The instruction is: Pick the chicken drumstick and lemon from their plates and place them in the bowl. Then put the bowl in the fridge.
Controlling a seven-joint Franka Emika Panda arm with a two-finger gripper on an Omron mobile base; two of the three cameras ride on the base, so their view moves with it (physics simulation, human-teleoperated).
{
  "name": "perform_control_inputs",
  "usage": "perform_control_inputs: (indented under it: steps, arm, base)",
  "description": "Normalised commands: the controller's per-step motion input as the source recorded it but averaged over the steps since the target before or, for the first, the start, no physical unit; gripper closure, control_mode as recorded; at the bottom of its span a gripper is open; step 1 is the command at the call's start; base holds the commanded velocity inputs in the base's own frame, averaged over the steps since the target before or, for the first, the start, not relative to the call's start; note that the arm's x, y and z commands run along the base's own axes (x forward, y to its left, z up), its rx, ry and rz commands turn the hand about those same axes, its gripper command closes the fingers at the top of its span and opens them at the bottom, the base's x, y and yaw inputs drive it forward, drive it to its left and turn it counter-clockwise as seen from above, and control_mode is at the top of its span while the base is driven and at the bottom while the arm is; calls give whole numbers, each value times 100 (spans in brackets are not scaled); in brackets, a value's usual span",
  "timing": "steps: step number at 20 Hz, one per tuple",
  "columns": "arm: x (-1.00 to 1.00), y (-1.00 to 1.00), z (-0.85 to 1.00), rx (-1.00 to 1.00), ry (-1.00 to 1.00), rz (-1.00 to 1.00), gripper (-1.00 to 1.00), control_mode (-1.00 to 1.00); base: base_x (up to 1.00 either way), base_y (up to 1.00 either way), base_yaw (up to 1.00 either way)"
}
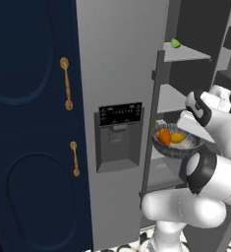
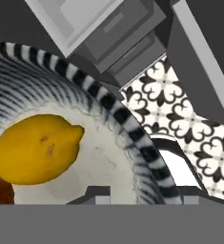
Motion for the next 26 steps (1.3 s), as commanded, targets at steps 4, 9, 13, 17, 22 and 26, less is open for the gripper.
perform_control_inputs:
  steps: [4,9,13,17,22,26]
  arm:
    - [-26,12,0,-11,1,-10,100,-100]
    - [-9,8,0,-15,0,-13,100,-100]
    - [-38,-1,0,-11,0,-21,100,-100]
    - [-56,-8,0,-4,-6,-27,100,-100]
    - [3,-14,18,-2,-11,-27,100,-100]
    - [40,-15,23,-3,-10,-28,100,-100]
  base:
    - [0,0,0]
    - [0,0,0]
    - [0,0,0]
    - [0,0,0]
    - [0,0,0]
    - [0,0,0]
